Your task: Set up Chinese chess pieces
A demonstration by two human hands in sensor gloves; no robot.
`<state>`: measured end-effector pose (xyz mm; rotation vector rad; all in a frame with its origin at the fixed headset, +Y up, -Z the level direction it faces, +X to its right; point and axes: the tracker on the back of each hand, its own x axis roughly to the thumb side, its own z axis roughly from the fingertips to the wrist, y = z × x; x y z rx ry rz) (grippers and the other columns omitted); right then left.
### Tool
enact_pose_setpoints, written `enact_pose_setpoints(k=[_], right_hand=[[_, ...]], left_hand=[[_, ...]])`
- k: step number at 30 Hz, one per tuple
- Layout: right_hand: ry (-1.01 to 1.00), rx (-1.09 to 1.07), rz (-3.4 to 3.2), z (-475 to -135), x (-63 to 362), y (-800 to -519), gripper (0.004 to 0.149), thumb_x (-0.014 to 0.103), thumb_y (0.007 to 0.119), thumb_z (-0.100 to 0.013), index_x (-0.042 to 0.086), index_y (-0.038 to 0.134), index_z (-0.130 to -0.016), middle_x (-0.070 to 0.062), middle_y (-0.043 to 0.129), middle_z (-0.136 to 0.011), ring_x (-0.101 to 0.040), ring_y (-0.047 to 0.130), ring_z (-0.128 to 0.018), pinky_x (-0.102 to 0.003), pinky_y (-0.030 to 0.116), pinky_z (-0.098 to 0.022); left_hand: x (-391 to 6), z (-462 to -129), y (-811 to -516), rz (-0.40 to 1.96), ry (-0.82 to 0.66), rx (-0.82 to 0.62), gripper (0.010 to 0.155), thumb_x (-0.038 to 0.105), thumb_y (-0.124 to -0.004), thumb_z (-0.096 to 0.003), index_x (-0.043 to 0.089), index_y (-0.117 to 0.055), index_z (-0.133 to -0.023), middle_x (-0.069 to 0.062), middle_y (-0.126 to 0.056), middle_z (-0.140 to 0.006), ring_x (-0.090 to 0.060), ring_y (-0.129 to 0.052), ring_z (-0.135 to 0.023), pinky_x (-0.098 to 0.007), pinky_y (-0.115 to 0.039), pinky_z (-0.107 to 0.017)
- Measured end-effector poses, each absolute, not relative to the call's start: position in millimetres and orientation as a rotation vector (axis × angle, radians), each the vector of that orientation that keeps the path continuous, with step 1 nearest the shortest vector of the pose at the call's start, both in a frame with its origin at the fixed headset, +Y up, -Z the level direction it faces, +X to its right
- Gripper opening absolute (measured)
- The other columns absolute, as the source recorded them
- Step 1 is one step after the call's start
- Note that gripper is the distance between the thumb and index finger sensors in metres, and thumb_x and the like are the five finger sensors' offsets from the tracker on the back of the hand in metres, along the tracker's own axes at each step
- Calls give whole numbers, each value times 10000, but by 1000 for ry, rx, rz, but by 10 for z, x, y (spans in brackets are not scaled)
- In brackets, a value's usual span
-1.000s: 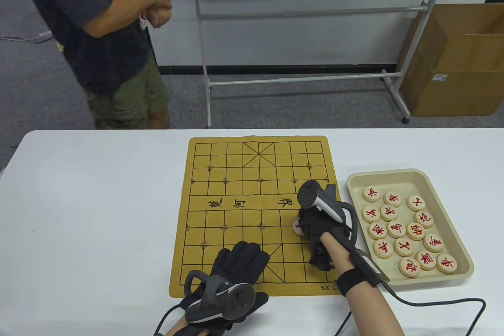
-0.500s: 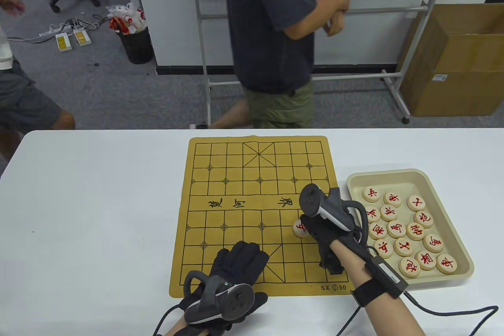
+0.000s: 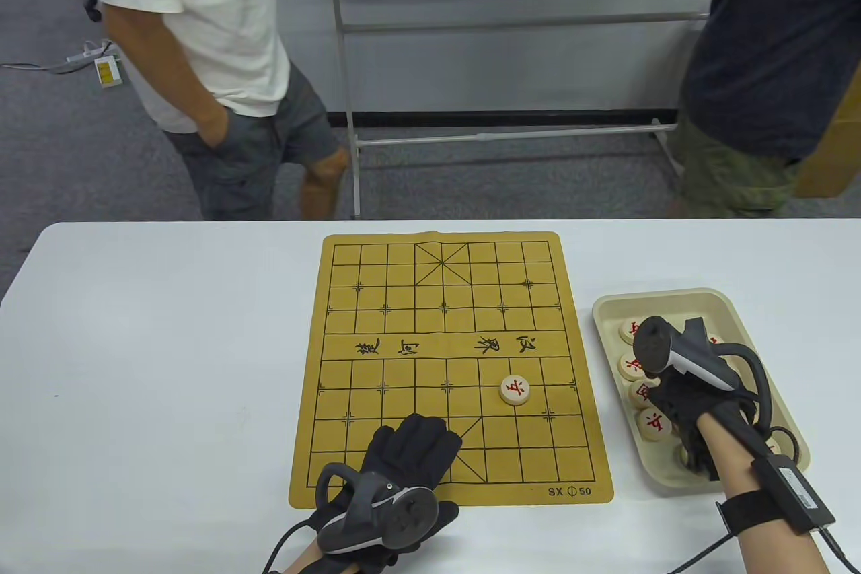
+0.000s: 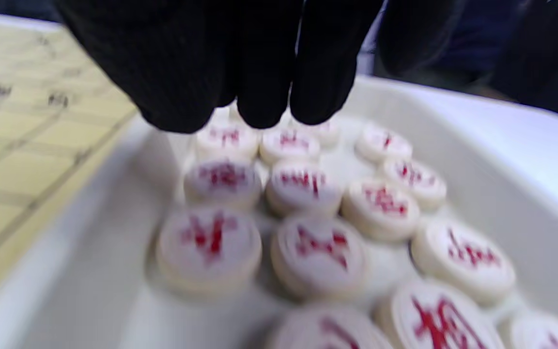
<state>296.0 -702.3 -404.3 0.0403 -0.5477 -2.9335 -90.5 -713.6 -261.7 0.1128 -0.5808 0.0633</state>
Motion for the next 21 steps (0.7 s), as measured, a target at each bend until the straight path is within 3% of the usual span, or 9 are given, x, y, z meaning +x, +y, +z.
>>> enact_pose_setpoints(k=[5,9,13,21], right_hand=[[-493,-155,-2844,-3842,2953,-7261,722,425,920,-394,277,633,-1040,6,749,-1078,-332,705,-1046,-608,526,-776],[-403,-208,-2756,-3777,2915,-7378,757,443,929,-372,295,612,-1043,10,754,-1065,-302,743,-1028,-600,542,-773],[-298,-253,-2764,-3764,2897,-7418,725,462,930,-357,295,664,-1011,17,840,-984,-276,821,-967,-595,569,-763],[-230,-277,-2766,-3704,2858,-7489,695,455,923,-364,295,682,-996,-4,841,-997,-290,819,-988,-612,551,-763]], left_hand=[[-895,-2616,-7144,64,-586,109,861,633,-605,-380,251,-341,-1105,-75,-355,-1193,-350,-413,-1124,-638,-482,-775],[-879,-2619,-7165,54,-590,99,862,633,-605,-379,251,-341,-1105,-77,-355,-1192,-350,-415,-1123,-638,-483,-775],[-891,-2622,-7155,57,-582,105,862,634,-604,-379,251,-341,-1106,-76,-355,-1192,-351,-414,-1123,-639,-483,-774],[-883,-2621,-7158,54,-585,101,861,633,-605,-379,251,-342,-1104,-75,-355,-1193,-351,-415,-1123,-639,-482,-775]])
